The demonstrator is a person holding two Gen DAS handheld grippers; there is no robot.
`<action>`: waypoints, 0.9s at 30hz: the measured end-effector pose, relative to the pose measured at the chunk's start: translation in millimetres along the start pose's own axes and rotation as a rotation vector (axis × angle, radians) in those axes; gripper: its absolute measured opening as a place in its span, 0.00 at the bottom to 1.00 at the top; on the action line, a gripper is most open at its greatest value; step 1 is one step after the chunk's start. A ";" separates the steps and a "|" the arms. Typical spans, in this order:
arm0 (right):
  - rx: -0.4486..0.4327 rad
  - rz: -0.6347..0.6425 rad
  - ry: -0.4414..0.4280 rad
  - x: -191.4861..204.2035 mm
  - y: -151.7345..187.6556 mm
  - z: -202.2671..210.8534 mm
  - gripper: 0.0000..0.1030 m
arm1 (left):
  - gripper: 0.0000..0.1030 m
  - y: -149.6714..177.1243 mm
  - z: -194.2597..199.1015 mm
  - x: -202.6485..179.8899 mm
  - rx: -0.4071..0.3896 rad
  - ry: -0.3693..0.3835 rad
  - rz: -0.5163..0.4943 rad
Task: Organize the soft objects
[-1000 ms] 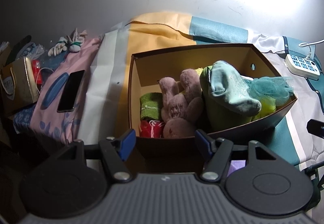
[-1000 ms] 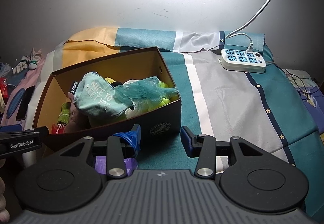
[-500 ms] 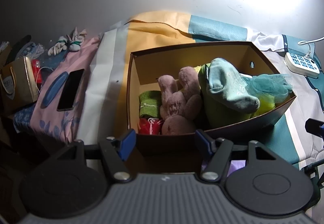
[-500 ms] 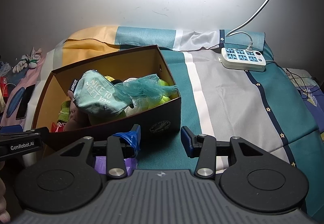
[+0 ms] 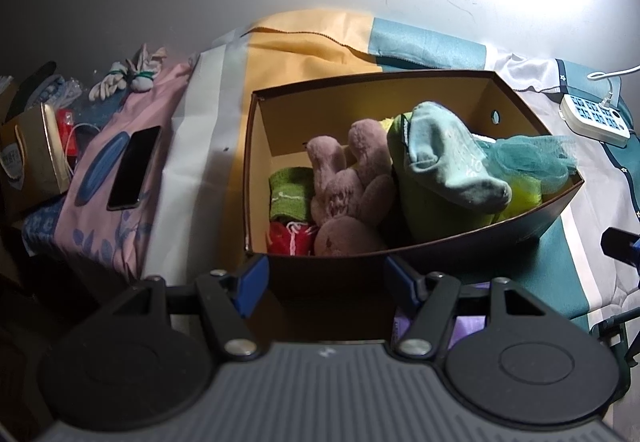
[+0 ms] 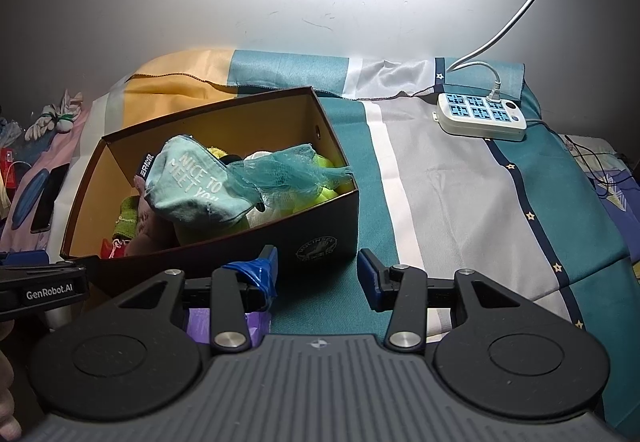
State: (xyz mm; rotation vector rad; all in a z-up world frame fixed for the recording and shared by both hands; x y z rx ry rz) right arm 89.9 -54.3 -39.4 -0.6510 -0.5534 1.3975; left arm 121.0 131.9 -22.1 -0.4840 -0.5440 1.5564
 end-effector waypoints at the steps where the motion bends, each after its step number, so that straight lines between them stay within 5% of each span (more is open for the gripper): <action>1: 0.001 0.000 0.000 0.1 0.0 -0.1 0.27 | 0.66 0.1 0.0 -0.3 0.000 0.001 -0.001; 27: 0.001 0.003 -0.002 -0.6 0.0 -1.8 0.27 | 0.66 -1.7 -0.3 -1.4 -0.016 0.006 -0.001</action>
Point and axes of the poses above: each gripper's, at about its wrist camera, not at the fingertips, and z roughly against the way its jaws point, x to its left, y to its underside, the point moved 7 cm from there along -z, roughly the way its jaws point, and after that the axes turned 6 degrees about z, right-handed, at the moved point
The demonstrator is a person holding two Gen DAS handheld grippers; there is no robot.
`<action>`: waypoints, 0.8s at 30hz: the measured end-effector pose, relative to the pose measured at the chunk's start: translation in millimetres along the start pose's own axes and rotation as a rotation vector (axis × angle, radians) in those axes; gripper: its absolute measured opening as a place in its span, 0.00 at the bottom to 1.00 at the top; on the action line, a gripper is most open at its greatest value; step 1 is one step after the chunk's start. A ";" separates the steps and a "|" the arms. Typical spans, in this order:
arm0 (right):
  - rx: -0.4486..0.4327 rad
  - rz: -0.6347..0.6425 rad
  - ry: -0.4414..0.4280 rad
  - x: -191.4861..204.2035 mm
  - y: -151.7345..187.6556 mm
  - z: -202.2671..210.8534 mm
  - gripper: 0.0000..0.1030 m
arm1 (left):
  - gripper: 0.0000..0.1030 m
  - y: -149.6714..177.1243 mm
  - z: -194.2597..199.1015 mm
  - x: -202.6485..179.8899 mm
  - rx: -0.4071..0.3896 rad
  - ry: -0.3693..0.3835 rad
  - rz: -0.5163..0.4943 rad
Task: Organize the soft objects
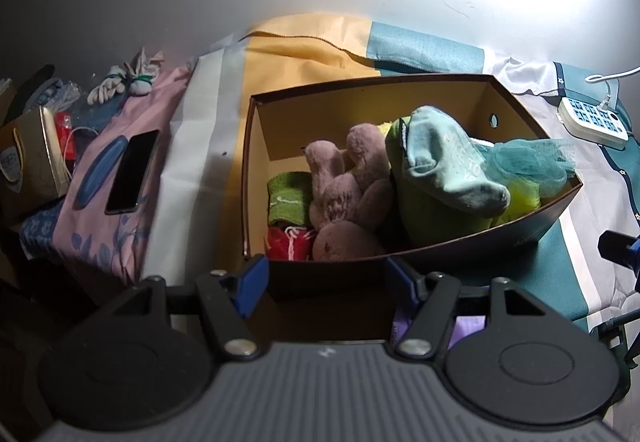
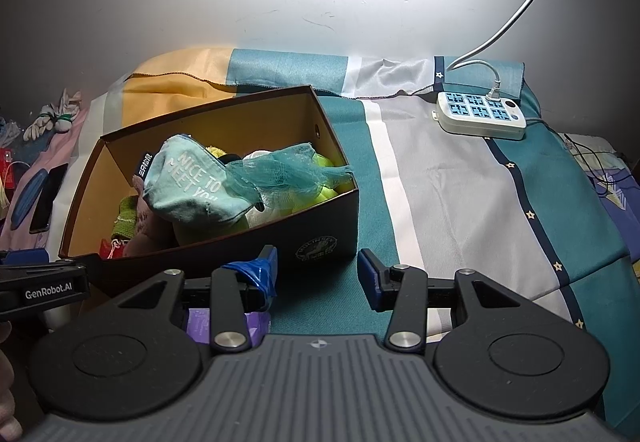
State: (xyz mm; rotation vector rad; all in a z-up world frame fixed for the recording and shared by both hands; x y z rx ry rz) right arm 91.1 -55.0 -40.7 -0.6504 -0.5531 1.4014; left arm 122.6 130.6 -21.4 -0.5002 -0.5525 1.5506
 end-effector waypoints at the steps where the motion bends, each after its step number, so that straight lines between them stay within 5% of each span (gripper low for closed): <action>1: -0.001 0.000 0.000 0.1 0.2 0.1 0.27 | 0.66 0.2 0.5 0.2 -0.002 0.000 0.000; 24: -0.006 0.013 0.006 1.3 -1.4 3.9 0.27 | 0.66 0.1 8.0 0.0 -0.026 0.006 -0.001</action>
Point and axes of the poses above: each gripper's, at about its wrist camera, not at the fingertips, and z roughly against the way its jaws point, x to its left, y to its underside, the point moved 7 cm from there along -z, roughly the way its jaws point, and after that the axes turned 6 degrees about z, right-handed, at the moved point
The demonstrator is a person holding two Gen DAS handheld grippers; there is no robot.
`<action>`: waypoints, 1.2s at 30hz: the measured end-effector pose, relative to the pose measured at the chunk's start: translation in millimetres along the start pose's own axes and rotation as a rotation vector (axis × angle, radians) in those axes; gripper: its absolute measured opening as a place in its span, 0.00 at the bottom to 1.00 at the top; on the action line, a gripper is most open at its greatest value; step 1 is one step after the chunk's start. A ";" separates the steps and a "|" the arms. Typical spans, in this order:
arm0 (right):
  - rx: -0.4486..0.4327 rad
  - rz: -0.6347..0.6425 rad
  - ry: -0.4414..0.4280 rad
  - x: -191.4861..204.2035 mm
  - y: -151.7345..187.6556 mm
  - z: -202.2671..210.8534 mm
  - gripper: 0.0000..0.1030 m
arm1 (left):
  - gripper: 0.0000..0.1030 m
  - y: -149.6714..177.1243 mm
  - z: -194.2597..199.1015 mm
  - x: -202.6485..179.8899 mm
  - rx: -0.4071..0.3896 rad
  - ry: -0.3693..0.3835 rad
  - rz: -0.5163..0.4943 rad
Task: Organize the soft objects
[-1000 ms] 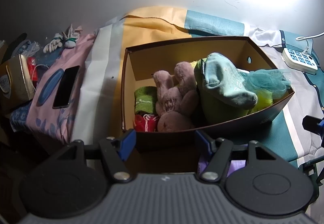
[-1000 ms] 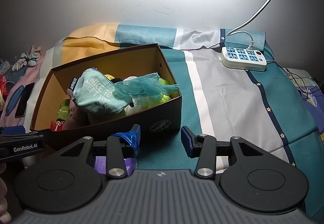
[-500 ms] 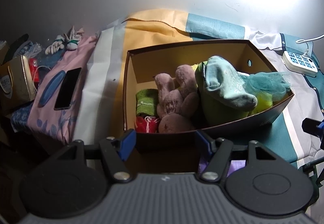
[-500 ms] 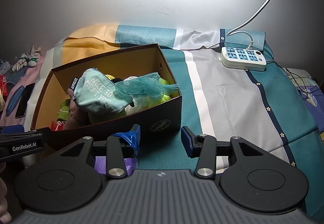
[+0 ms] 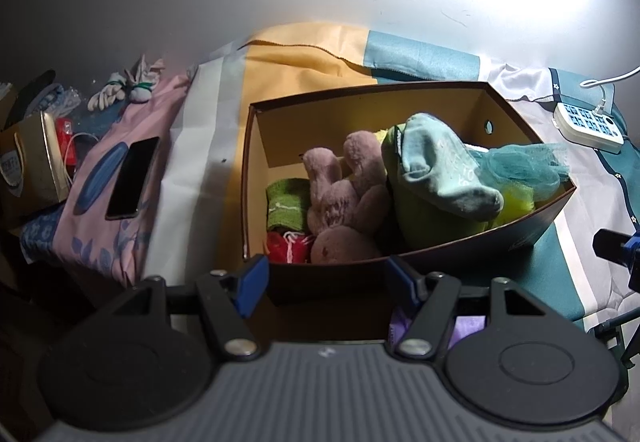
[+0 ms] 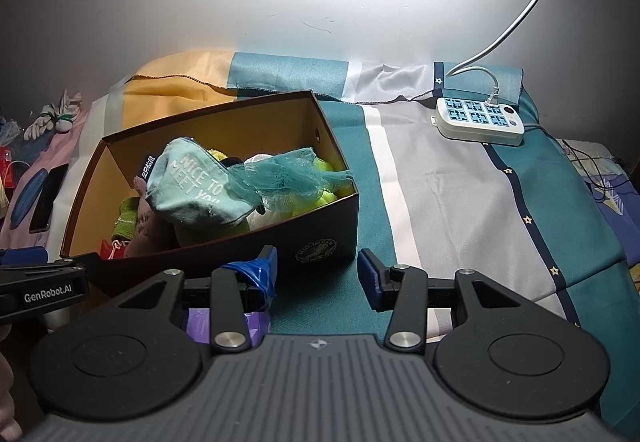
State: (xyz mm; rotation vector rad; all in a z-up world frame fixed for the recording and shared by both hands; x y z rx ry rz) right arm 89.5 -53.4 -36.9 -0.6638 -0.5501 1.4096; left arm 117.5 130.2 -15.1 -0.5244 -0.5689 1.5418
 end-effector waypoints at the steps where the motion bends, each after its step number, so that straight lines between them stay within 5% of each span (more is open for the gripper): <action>1: 0.000 0.001 0.000 0.2 -0.4 -0.1 0.27 | 0.66 -0.2 0.2 0.2 -0.001 -0.001 0.001; 36: 0.012 0.026 0.036 1.3 -0.7 -4.7 0.28 | 0.67 -2.9 4.8 -2.9 -0.028 0.019 -0.001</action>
Point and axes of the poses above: each gripper's, at about its wrist camera, not at the fingertips, and z roughly against the way its jaws point, x to its left, y to its underside, the point moved 7 cm from there along -z, roughly the way its jaws point, and after that the axes turned 6 degrees about z, right-handed, at the moved point
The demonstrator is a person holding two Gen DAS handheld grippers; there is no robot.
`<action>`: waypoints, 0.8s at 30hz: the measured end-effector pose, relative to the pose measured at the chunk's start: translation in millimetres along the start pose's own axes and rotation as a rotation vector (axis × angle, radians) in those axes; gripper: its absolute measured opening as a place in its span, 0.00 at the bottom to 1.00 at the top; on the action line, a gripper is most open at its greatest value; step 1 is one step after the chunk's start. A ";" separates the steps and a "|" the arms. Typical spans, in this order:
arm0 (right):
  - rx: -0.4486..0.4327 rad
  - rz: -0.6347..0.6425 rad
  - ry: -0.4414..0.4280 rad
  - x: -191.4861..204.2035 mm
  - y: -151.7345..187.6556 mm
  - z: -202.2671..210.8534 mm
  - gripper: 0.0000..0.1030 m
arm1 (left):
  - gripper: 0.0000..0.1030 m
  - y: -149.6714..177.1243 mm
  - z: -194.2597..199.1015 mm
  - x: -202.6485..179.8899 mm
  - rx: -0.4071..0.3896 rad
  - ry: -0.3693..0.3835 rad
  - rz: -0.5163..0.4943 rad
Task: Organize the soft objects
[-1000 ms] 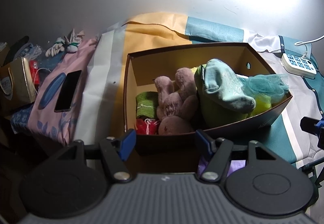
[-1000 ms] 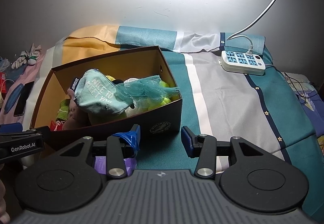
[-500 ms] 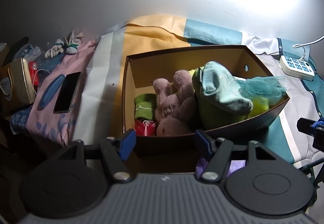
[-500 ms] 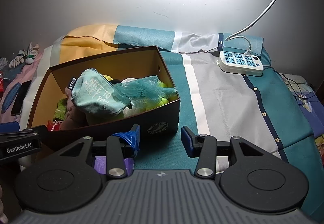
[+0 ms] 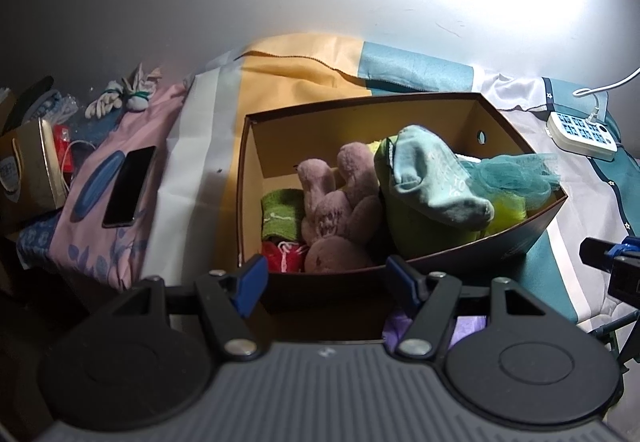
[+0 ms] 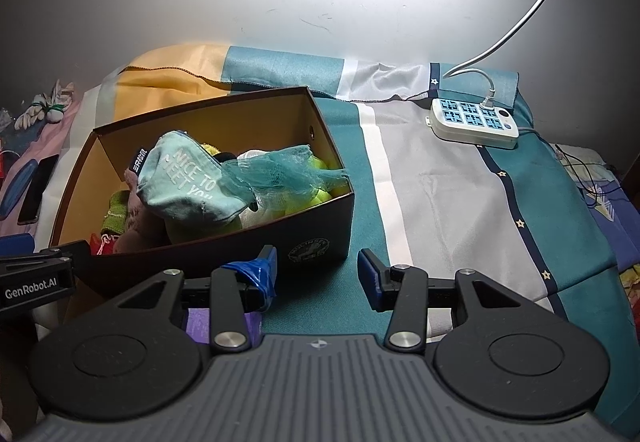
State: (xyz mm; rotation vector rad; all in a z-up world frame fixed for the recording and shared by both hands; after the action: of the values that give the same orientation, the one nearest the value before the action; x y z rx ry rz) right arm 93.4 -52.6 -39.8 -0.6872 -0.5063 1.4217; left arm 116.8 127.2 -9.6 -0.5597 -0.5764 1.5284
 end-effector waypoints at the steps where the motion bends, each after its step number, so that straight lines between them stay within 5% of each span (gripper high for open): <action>1: 0.000 -0.002 0.000 -0.2 0.2 0.0 0.28 | 0.67 0.0 0.1 0.0 0.000 0.001 0.001; 24: -0.110 -0.060 -0.064 -1.6 -14.9 12.0 0.28 | 0.67 -14.8 6.7 1.8 -0.073 -0.024 0.003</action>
State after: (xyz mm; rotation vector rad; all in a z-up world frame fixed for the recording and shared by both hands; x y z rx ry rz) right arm 95.6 -52.8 -20.8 -0.7101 -0.6543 1.3709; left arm 123.4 129.2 5.1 -0.5984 -0.6525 1.5236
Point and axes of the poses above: each gripper's, at about its wrist camera, not at the fingertips, and z roughly against the way its jaws point, x to its left, y to its underside, the point moved 7 cm from there along -z, roughly the way its jaws point, and after that the axes turned 6 degrees about z, right-handed, at the moved point
